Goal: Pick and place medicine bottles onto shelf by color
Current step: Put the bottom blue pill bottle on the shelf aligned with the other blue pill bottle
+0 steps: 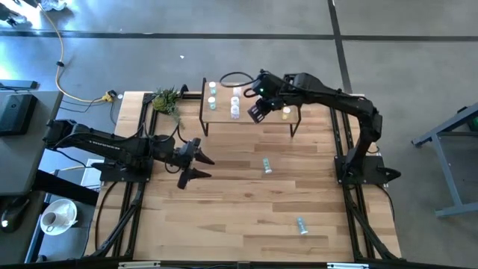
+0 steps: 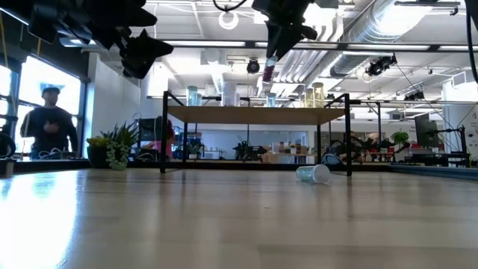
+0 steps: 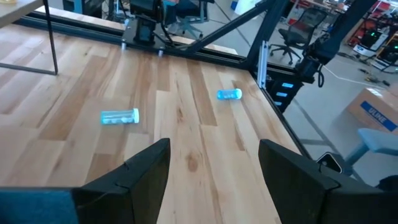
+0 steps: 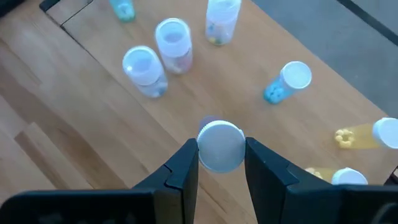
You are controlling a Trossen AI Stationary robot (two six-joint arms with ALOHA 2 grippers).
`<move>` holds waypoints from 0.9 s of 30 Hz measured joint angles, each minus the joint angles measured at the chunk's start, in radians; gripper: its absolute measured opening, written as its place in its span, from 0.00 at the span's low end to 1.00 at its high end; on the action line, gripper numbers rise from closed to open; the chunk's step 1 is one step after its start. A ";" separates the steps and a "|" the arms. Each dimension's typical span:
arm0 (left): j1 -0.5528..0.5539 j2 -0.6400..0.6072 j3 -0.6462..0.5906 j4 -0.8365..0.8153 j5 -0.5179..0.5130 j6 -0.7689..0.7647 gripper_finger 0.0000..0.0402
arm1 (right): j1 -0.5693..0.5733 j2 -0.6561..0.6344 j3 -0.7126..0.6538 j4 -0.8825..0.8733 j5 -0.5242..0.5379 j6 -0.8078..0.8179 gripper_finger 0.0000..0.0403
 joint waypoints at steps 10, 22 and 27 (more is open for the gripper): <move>0.000 0.000 0.000 0.002 -0.001 0.000 0.58 | -0.021 0.028 0.000 -0.020 0.044 -0.004 0.24; 0.000 0.000 0.000 0.000 -0.004 0.026 0.58 | -0.075 0.117 -0.001 -0.034 -0.038 -0.053 0.24; 0.000 0.000 0.000 0.000 -0.004 0.026 0.58 | -0.087 0.125 -0.001 -0.041 -0.034 -0.053 0.24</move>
